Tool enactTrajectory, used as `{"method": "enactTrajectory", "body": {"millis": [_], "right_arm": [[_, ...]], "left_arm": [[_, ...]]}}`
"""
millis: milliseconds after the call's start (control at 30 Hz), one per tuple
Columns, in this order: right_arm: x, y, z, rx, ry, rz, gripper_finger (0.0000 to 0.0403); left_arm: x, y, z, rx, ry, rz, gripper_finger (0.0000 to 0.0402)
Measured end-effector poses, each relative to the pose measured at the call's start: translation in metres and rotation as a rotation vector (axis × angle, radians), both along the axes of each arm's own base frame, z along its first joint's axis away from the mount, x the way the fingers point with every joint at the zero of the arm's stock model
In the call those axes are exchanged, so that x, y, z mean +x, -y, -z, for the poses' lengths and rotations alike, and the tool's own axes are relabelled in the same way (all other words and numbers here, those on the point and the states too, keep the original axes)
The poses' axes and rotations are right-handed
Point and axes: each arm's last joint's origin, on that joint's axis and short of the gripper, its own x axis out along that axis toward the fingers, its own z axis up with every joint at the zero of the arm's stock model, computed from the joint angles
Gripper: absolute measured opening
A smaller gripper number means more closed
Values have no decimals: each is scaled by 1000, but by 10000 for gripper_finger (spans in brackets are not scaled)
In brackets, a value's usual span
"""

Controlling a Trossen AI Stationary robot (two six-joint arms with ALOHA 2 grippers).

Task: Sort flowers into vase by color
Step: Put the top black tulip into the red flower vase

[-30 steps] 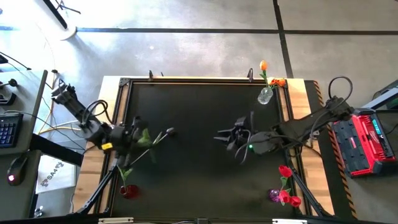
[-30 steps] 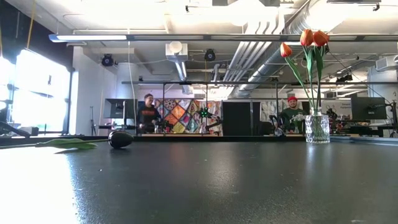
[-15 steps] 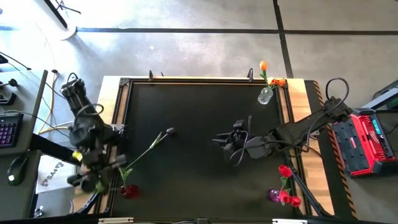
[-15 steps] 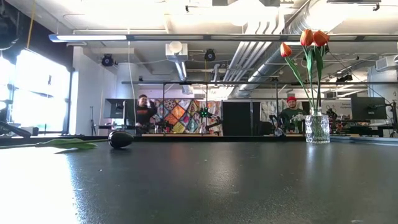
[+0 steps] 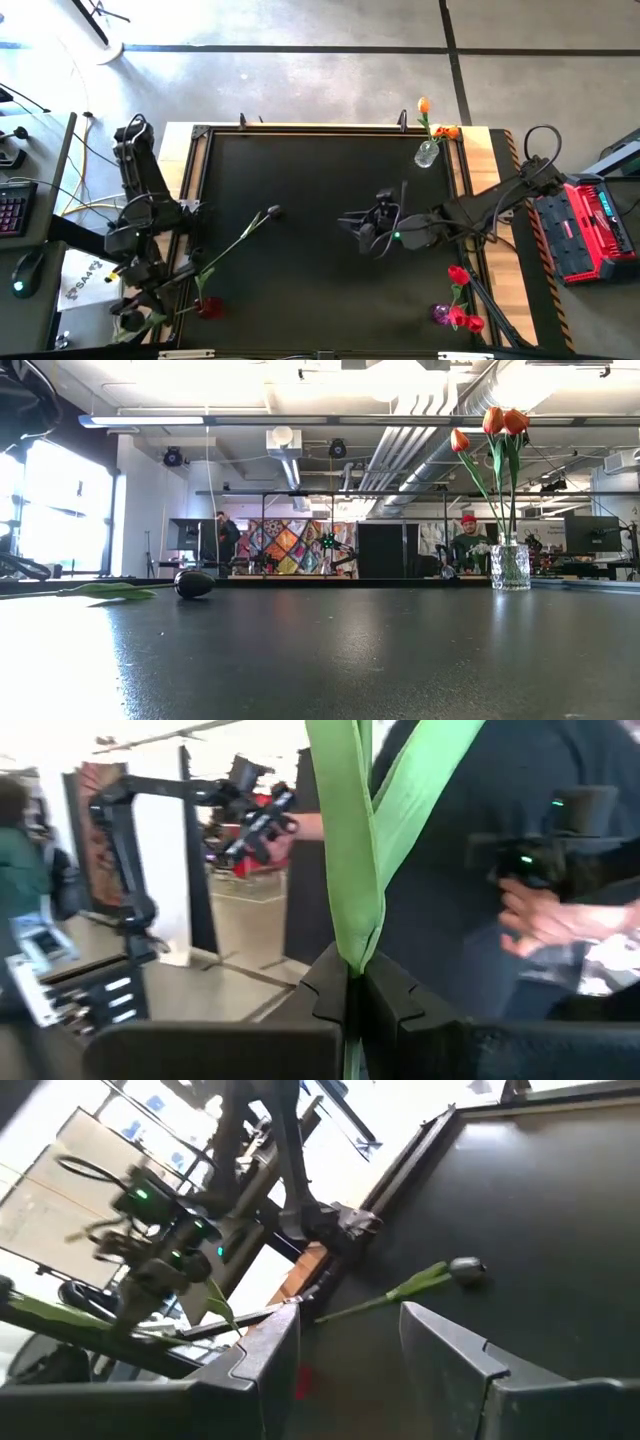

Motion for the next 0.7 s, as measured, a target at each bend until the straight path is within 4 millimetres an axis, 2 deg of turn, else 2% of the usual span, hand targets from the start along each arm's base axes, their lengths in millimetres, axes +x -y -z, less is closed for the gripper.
{"method": "enactTrajectory", "body": {"millis": [333, 533, 700], "right_arm": [[5, 2, -9, -5, 81, -9, 162], [5, 1, -12, -9, 102, -16, 162], [5, 1, -12, -9, 104, -16, 162]], "left_arm": [[-1, -4, 36, 9, -82, -52, 0], [0, -5, 37, -50, -168, -50, 2], [2, -6, 37, -87, -214, -86, 21]]}}
